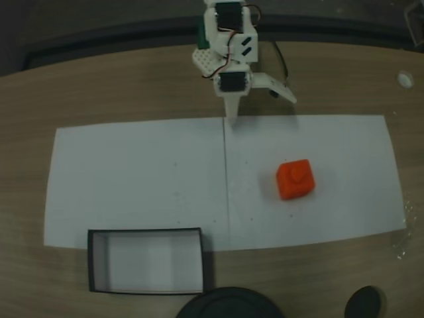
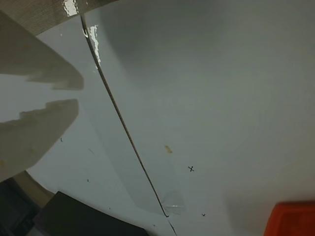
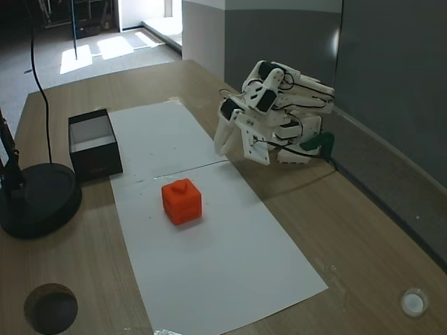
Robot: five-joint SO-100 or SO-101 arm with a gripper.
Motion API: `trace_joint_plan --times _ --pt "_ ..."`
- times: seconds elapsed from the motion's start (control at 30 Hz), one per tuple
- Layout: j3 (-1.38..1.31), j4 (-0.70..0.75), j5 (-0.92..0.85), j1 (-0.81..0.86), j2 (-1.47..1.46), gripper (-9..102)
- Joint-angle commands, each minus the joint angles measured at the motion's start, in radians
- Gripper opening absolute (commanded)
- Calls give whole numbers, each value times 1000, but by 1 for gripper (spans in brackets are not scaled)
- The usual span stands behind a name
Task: Grab a orange square and put it in the box.
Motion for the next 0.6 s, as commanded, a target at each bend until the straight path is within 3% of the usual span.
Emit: trace_joint_plan --times 0.0,0.4,0.57 --pt "-58 3 -3 -6 17 0" --pt "-58 0 0 -6 17 0" --pt "-80 -126 3 5 17 0"
